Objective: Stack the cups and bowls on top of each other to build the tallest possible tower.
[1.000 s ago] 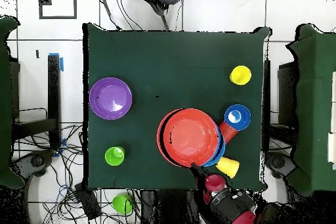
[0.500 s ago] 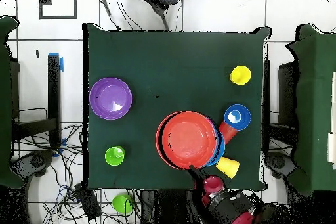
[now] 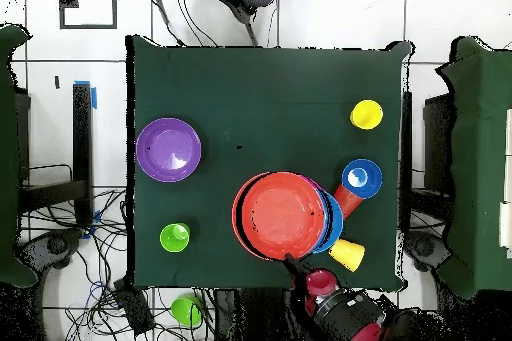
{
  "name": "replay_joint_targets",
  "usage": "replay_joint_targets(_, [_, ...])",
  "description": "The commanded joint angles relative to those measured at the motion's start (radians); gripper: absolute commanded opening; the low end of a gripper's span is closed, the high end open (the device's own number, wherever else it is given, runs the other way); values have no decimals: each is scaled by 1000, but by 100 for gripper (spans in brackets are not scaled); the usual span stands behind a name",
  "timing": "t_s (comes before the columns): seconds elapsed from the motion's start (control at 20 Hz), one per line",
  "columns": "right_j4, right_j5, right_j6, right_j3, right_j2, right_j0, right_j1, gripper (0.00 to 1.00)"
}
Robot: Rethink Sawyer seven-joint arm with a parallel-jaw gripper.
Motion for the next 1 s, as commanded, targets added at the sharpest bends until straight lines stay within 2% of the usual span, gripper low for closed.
replay_joint_targets(0.05, [-58, 52, -158, 7, 116, 3, 38, 0])
replay_joint_targets(0.3, [-47, 105, -142, -35, 156, 2, 87, 0])
replay_joint_targets(0.65, [-33, 114, -183, -81, 213, -55, 148, 0])
replay_joint_targets(1.0, [-44, 125, -112, -131, 240, -43, 171, 0])
